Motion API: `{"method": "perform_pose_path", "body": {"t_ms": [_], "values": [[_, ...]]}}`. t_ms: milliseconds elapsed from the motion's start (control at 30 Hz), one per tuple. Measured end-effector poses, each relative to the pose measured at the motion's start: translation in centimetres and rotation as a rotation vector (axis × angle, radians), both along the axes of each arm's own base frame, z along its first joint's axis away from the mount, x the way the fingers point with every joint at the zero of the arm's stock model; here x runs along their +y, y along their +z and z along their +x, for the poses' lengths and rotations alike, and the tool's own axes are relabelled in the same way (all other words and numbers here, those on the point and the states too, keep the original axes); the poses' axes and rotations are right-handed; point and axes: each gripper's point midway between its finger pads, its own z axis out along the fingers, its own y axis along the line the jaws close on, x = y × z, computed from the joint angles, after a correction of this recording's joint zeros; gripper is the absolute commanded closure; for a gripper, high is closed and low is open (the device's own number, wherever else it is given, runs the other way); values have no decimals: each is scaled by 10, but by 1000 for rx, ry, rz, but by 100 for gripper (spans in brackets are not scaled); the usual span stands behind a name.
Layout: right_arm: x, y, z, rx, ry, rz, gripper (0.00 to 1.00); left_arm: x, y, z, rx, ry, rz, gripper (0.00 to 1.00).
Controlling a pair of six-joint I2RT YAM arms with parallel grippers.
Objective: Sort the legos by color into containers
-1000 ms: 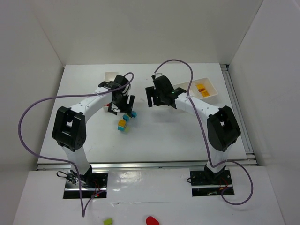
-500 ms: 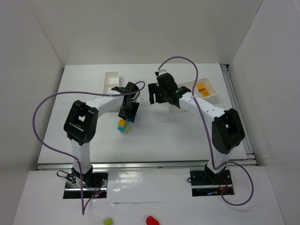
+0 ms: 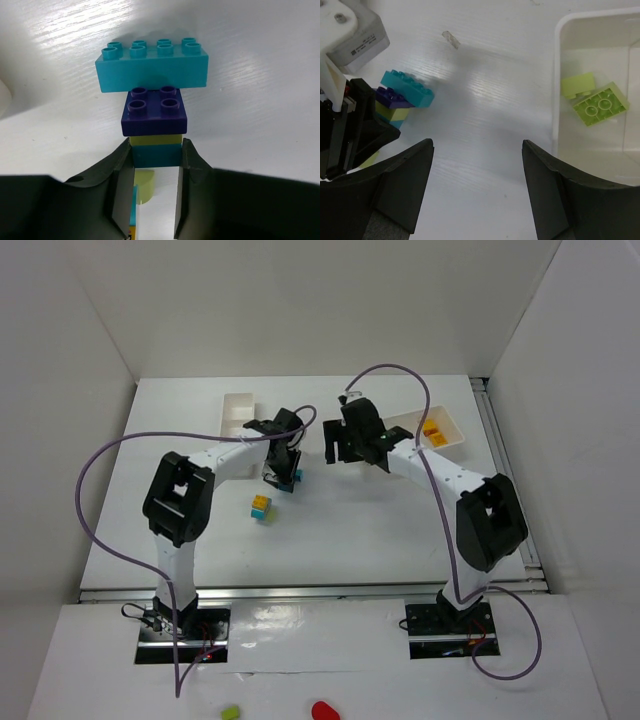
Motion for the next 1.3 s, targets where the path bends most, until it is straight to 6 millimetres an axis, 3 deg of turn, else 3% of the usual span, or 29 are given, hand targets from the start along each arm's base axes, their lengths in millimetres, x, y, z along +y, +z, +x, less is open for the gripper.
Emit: {"method": "perform_pose_path", "body": {"t_ms": [33, 67, 300, 600, 767, 1000, 1133, 1300], "values": [[-3, 1, 1, 0, -7, 2, 21, 0, 0, 0, 0, -5, 2, 91], [-7, 2, 2, 1, -15, 10, 21, 0, -1, 0, 1, -3, 0, 100], [-26, -4, -5, 76, 41, 114, 21, -4, 7, -3, 41, -45, -102, 100], [18, -3, -42, 98, 331, 144, 22, -22, 68, -3, 65, -152, -468, 100], [32, 5, -45, 72, 410, 132, 24, -41, 91, -11, 83, -235, -598, 100], [41, 5, -39, 52, 427, 118, 32, -51, 101, -21, 115, -286, -675, 100], [40, 5, -36, 41, 411, 108, 41, -51, 101, -23, 117, -304, -678, 100], [40, 7, -32, 33, 385, 113, 45, -50, 100, -24, 120, -306, -675, 100]]}}
